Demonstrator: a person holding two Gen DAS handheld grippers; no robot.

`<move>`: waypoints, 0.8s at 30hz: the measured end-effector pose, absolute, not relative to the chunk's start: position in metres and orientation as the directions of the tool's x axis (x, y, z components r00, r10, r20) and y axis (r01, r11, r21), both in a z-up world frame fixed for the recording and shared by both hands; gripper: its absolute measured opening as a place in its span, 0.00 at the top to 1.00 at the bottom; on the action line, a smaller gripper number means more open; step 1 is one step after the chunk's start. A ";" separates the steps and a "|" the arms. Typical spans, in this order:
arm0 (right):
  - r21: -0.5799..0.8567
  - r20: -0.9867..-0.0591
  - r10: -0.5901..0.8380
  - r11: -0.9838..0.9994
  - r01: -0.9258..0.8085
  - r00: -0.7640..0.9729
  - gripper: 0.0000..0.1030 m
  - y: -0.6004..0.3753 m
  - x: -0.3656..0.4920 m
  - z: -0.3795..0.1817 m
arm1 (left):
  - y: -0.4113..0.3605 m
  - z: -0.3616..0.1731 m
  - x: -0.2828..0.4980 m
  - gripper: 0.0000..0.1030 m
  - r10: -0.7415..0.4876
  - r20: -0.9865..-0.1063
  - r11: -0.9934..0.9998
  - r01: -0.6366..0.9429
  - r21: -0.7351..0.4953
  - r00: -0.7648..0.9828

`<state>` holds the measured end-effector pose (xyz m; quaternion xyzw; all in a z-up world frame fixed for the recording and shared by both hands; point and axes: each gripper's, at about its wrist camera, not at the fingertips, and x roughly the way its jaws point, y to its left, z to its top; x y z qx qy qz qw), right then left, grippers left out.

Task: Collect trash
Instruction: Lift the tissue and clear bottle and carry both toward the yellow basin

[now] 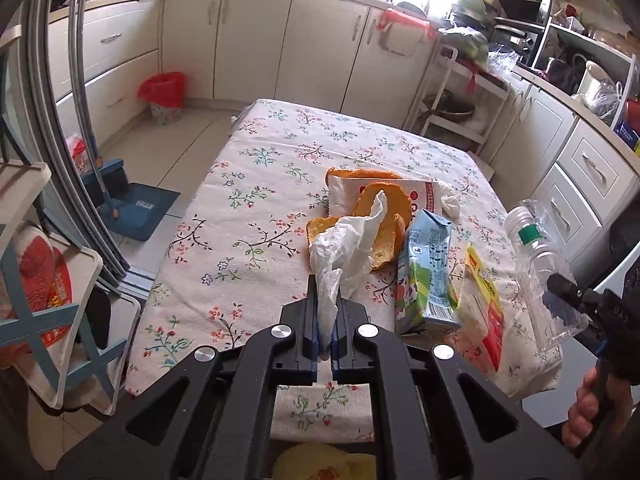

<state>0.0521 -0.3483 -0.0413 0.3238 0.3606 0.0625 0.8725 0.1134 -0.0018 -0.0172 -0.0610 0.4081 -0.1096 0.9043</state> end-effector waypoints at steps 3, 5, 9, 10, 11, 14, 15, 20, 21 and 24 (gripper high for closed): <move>0.629 -0.563 0.358 0.770 0.105 0.745 0.48 -0.347 0.049 -0.038 | -0.001 -0.013 0.104 0.96 -0.244 -0.718 0.970 0.159 -0.186 0.652; 0.639 -0.552 0.370 0.763 0.094 0.747 0.48 -0.347 0.047 -0.037 | -0.002 -0.012 0.098 0.96 -0.243 -0.714 0.970 0.165 -0.178 0.656; 0.652 -0.533 0.388 0.755 0.072 0.752 0.48 -0.345 0.042 -0.035 | -0.004 -0.009 0.085 0.96 -0.236 -0.709 0.971 0.179 -0.156 0.664; 0.654 -0.529 0.391 0.754 0.068 0.753 0.48 -0.345 0.041 -0.035 | -0.005 -0.009 0.082 0.96 -0.235 -0.708 0.972 0.182 -0.151 0.666; 0.655 -0.526 0.394 0.753 0.064 0.754 0.48 -0.346 0.040 -0.035 | -0.005 -0.009 0.080 0.96 -0.233 -0.708 0.972 0.184 -0.146 0.667; 0.662 -0.516 0.401 0.748 0.055 0.757 0.48 -0.347 0.036 -0.034 | -0.007 -0.007 0.072 0.96 -0.226 -0.703 0.973 0.193 -0.128 0.674; 0.665 -0.512 0.404 0.745 0.052 0.758 0.48 -0.347 0.035 -0.034 | -0.007 -0.006 0.069 0.96 -0.226 -0.700 0.973 0.196 -0.123 0.677; 0.670 -0.502 0.415 0.741 0.038 0.759 0.48 -0.345 0.029 -0.033 | -0.008 -0.003 0.056 0.96 -0.224 -0.692 0.972 0.210 -0.106 0.686; 0.672 -0.499 0.419 0.739 0.034 0.759 0.48 -0.344 0.027 -0.032 | -0.009 -0.003 0.055 0.96 -0.224 -0.692 0.972 0.211 -0.105 0.687; 0.679 -0.489 0.430 0.734 0.022 0.759 0.48 -0.342 0.022 -0.032 | -0.009 -0.003 0.049 0.96 -0.226 -0.691 0.971 0.215 -0.103 0.687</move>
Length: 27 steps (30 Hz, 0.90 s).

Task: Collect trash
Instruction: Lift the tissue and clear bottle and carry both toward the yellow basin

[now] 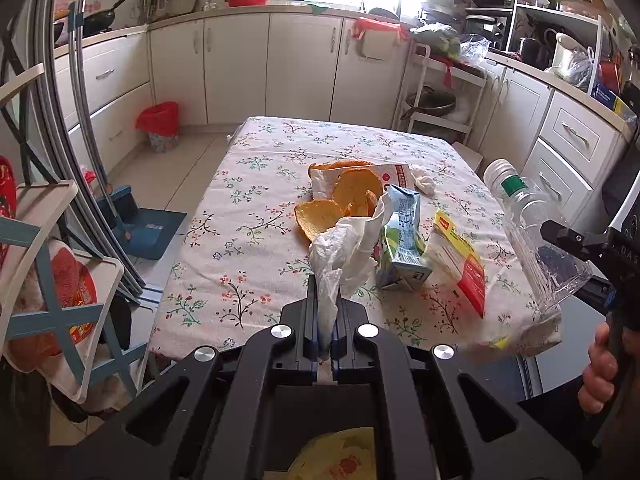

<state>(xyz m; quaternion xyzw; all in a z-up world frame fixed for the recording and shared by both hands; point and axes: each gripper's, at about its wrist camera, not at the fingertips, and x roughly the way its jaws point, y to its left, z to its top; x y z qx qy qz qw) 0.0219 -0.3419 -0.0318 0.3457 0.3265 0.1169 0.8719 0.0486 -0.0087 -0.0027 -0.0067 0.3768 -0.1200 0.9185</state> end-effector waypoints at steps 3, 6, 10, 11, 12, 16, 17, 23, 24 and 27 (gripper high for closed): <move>0.686 -0.479 0.444 0.727 0.008 0.758 0.48 -0.338 0.014 -0.032 | -0.010 -0.003 0.043 0.96 -0.227 -0.690 0.970 0.218 -0.102 0.687; 0.693 -0.475 0.457 0.720 0.000 0.752 0.48 -0.334 0.007 -0.035 | -0.010 -0.003 0.038 0.96 -0.230 -0.690 0.970 0.223 -0.102 0.686; 0.700 -0.470 0.470 0.714 -0.009 0.747 0.48 -0.329 -0.001 -0.037 | -0.011 -0.003 0.031 0.96 -0.234 -0.690 0.968 0.229 -0.101 0.685; 0.702 -0.469 0.475 0.712 -0.012 0.745 0.48 -0.328 -0.003 -0.037 | -0.011 -0.003 0.029 0.96 -0.235 -0.691 0.968 0.231 -0.100 0.684; 0.704 -0.468 0.477 0.711 -0.014 0.744 0.48 -0.327 -0.005 -0.037 | -0.011 -0.003 0.027 0.96 -0.236 -0.691 0.967 0.233 -0.100 0.683; 0.712 -0.465 0.488 0.702 -0.016 0.739 0.48 -0.323 -0.013 -0.041 | -0.011 -0.005 0.021 0.96 -0.238 -0.694 0.967 0.237 -0.099 0.680; 0.713 -0.464 0.491 0.700 -0.017 0.737 0.47 -0.322 -0.015 -0.042 | -0.010 -0.005 0.020 0.96 -0.238 -0.695 0.966 0.237 -0.099 0.679; 0.723 -0.460 0.504 0.691 -0.021 0.731 0.47 -0.318 -0.026 -0.045 | -0.012 -0.007 0.013 0.96 -0.241 -0.697 0.965 0.242 -0.098 0.675; 0.724 -0.460 0.506 0.689 -0.021 0.730 0.48 -0.317 -0.028 -0.045 | -0.012 -0.007 0.012 0.96 -0.241 -0.697 0.965 0.243 -0.098 0.675; 0.729 -0.460 0.512 0.685 -0.021 0.726 0.47 -0.316 -0.032 -0.047 | -0.012 -0.007 0.010 0.96 -0.242 -0.698 0.965 0.244 -0.099 0.674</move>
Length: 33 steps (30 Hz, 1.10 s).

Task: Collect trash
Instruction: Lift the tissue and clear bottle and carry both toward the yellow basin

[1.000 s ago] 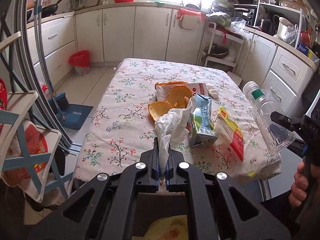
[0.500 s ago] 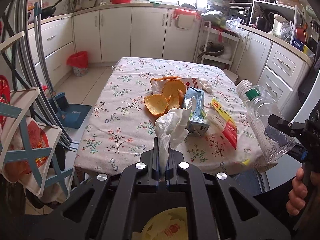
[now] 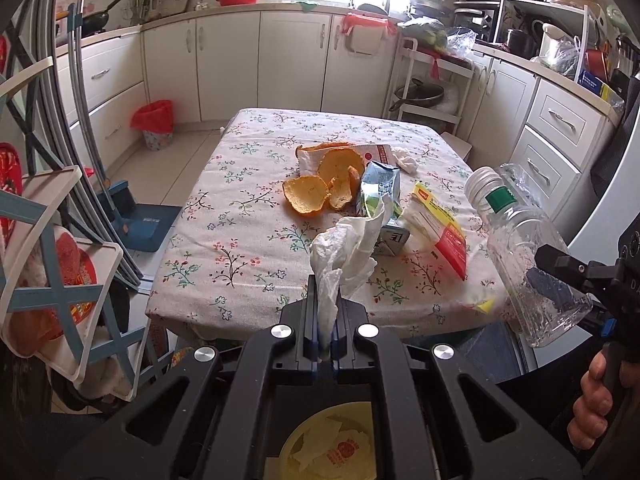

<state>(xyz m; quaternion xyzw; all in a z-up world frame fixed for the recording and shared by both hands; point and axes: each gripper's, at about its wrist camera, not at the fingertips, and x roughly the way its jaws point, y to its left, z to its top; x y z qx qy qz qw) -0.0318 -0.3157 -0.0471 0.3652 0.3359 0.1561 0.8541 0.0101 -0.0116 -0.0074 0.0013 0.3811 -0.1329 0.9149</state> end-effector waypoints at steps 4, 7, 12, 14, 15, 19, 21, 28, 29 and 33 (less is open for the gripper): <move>0.731 -0.461 0.518 0.682 -0.023 0.720 0.48 -0.313 -0.036 -0.048 | -0.012 -0.008 0.008 0.96 -0.243 -0.699 0.964 0.245 -0.100 0.672; 0.733 -0.462 0.525 0.680 -0.026 0.714 0.47 -0.311 -0.038 -0.050 | -0.013 -0.009 0.004 0.96 -0.246 -0.702 0.964 0.247 -0.102 0.669; 0.736 -0.466 0.538 0.677 -0.030 0.703 0.47 -0.305 -0.043 -0.052 | -0.013 -0.011 0.000 0.96 -0.249 -0.708 0.962 0.253 -0.102 0.661; 0.737 -0.467 0.542 0.676 -0.031 0.698 0.47 -0.303 -0.045 -0.053 | -0.013 -0.012 -0.003 0.96 -0.250 -0.710 0.961 0.256 -0.102 0.658; 0.737 -0.468 0.544 0.675 -0.032 0.696 0.47 -0.302 -0.047 -0.054 | -0.013 -0.013 -0.004 0.96 -0.251 -0.711 0.961 0.257 -0.101 0.657; 0.737 -0.473 0.553 0.675 -0.035 0.686 0.47 -0.297 -0.051 -0.056 | -0.013 -0.014 -0.009 0.96 -0.251 -0.713 0.961 0.259 -0.100 0.654; 0.738 -0.475 0.556 0.674 -0.035 0.682 0.47 -0.294 -0.054 -0.057 | -0.013 -0.014 -0.012 0.96 -0.251 -0.714 0.960 0.260 -0.100 0.653; 0.741 -0.484 0.571 0.670 -0.036 0.663 0.47 -0.285 -0.066 -0.063 | -0.012 -0.016 -0.023 0.96 -0.254 -0.721 0.959 0.266 -0.101 0.645; 0.742 -0.486 0.573 0.670 -0.036 0.660 0.47 -0.284 -0.067 -0.063 | -0.012 -0.016 -0.024 0.96 -0.254 -0.721 0.959 0.266 -0.101 0.644; 0.742 -0.493 0.581 0.669 -0.035 0.648 0.47 -0.279 -0.074 -0.066 | -0.010 -0.018 -0.031 0.96 -0.255 -0.725 0.959 0.265 -0.103 0.639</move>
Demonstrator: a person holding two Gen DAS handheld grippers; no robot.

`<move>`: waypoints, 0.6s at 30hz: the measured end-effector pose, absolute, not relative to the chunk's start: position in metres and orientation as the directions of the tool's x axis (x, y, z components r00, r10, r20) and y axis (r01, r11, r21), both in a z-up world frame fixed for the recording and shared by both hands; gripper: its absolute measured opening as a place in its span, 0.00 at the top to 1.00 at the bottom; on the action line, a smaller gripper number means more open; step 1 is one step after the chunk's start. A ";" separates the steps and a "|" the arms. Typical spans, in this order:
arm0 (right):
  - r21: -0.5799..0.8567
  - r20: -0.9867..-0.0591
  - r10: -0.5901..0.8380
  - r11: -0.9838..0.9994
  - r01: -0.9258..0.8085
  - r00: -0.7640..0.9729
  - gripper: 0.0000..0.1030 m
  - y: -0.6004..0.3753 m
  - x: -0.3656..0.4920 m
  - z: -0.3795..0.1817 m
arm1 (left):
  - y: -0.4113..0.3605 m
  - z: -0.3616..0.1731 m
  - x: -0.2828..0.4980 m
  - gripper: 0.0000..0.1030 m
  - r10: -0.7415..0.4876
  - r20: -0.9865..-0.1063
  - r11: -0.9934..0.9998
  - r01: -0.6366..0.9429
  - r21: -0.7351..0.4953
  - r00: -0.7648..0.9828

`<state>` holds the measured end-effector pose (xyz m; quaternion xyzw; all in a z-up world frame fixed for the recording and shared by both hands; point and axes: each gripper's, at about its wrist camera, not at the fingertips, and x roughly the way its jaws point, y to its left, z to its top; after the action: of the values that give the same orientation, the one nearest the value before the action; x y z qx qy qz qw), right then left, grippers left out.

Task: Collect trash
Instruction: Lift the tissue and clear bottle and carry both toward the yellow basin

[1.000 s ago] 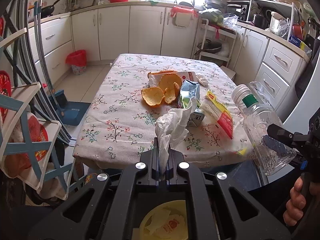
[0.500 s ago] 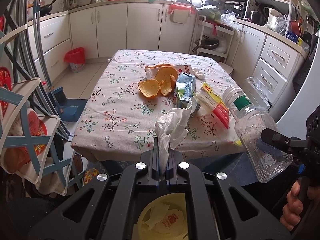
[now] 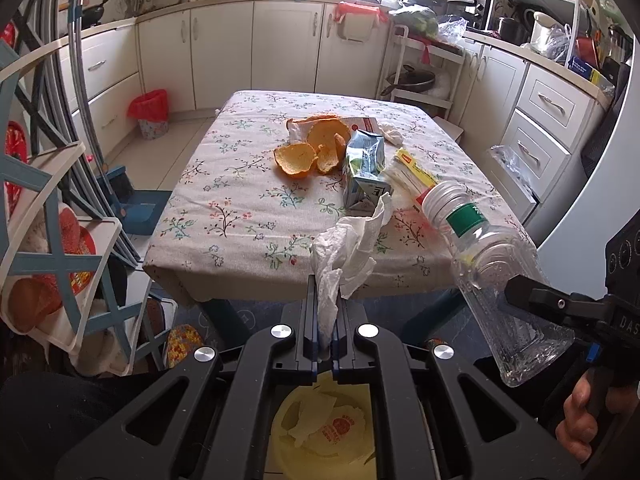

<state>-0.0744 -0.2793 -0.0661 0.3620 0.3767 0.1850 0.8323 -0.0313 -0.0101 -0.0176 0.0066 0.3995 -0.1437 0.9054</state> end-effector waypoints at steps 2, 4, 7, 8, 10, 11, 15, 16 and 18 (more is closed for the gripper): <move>0.743 -0.496 0.584 0.669 -0.034 0.643 0.47 -0.277 -0.078 -0.067 | -0.009 -0.019 -0.035 0.96 -0.256 -0.728 0.958 0.265 -0.106 0.636; 0.743 -0.498 0.586 0.668 -0.033 0.639 0.47 -0.274 -0.081 -0.068 | -0.009 -0.020 -0.039 0.96 -0.256 -0.731 0.958 0.265 -0.106 0.633; 0.745 -0.502 0.591 0.666 -0.031 0.632 0.47 -0.272 -0.087 -0.071 | -0.008 -0.022 -0.045 0.96 -0.256 -0.736 0.958 0.267 -0.107 0.627; 0.745 -0.503 0.592 0.666 -0.030 0.630 0.47 -0.272 -0.089 -0.071 | -0.008 -0.023 -0.046 0.96 -0.256 -0.736 0.958 0.268 -0.105 0.626; 0.747 -0.505 0.595 0.664 -0.028 0.625 0.47 -0.271 -0.093 -0.073 | -0.008 -0.024 -0.051 0.96 -0.256 -0.739 0.957 0.269 -0.105 0.623; 0.748 -0.506 0.595 0.663 -0.026 0.624 0.47 -0.270 -0.095 -0.073 | -0.007 -0.024 -0.053 0.96 -0.256 -0.740 0.957 0.269 -0.105 0.622; 0.753 -0.512 0.602 0.657 -0.015 0.613 0.47 -0.268 -0.102 -0.077 | -0.004 -0.029 -0.063 0.96 -0.256 -0.754 0.957 0.267 -0.111 0.605; 0.753 -0.516 0.602 0.657 -0.012 0.609 0.47 -0.268 -0.104 -0.078 | -0.004 -0.030 -0.064 0.96 -0.256 -0.756 0.957 0.267 -0.111 0.602; 0.754 -0.523 0.605 0.657 -0.005 0.600 0.47 -0.267 -0.107 -0.081 | -0.004 -0.032 -0.070 0.96 -0.257 -0.763 0.956 0.271 -0.111 0.594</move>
<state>-0.1074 -0.2671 -0.0813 0.3697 0.4059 0.1871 0.8146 -0.0699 -0.0041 -0.0323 0.0082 0.4258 -0.1478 0.8926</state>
